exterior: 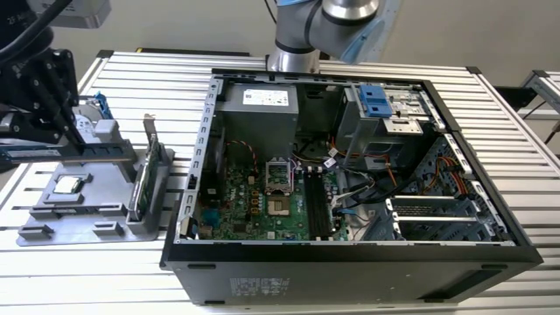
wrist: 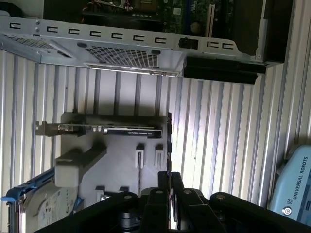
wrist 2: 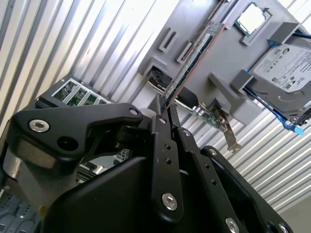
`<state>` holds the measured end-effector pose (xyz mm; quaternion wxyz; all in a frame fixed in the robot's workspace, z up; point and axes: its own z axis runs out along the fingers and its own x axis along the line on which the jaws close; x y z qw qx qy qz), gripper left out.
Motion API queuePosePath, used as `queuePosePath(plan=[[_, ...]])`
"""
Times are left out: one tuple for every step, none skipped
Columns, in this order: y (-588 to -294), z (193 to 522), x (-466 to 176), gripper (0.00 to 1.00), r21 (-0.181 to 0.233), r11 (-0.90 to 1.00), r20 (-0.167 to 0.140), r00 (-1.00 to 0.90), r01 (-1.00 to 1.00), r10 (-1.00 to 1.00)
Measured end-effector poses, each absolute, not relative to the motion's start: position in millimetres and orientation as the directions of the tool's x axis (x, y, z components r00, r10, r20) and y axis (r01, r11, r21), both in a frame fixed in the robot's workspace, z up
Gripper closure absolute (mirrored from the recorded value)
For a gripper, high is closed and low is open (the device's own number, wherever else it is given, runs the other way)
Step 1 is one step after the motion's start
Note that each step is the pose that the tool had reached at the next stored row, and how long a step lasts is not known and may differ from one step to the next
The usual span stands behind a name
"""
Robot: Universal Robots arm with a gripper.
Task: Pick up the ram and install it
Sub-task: 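Pick up the ram and move it above insertion slot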
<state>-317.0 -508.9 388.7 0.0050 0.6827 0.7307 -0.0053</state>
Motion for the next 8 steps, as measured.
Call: queuePosePath(plan=[[-508.9, 388.7, -315.3, 1.00, -0.001, 0.068, -0.015, -0.068, 0.998, 0.998], [-508.9, 388.7, -313.7, 1.00, -0.001, 0.068, -0.015, -0.068, 0.998, 0.998], [-508.9, 388.7, -311.9, 1.00, -0.001, 0.068, -0.014, -0.068, 0.998, 0.998], [-508.9, 388.7, -310.1, 1.00, -0.001, 0.068, -0.015, -0.068, 0.998, 0.998], [-508.9, 388.8, -308.2, 1.00, -0.001, 0.068, -0.015, -0.068, 0.998, 0.998], [-508.9, 388.7, -306.5, 1.00, -0.001, 0.068, -0.015, -0.068, 0.998, 0.998], [-508.9, 388.7, -304.7, 1.00, -0.001, 0.068, -0.015, -0.068, 0.998, 0.998], [-508.9, 388.7, -302.6, 1.00, -0.001, 0.068, -0.015, -0.068, 0.998, 0.998]])
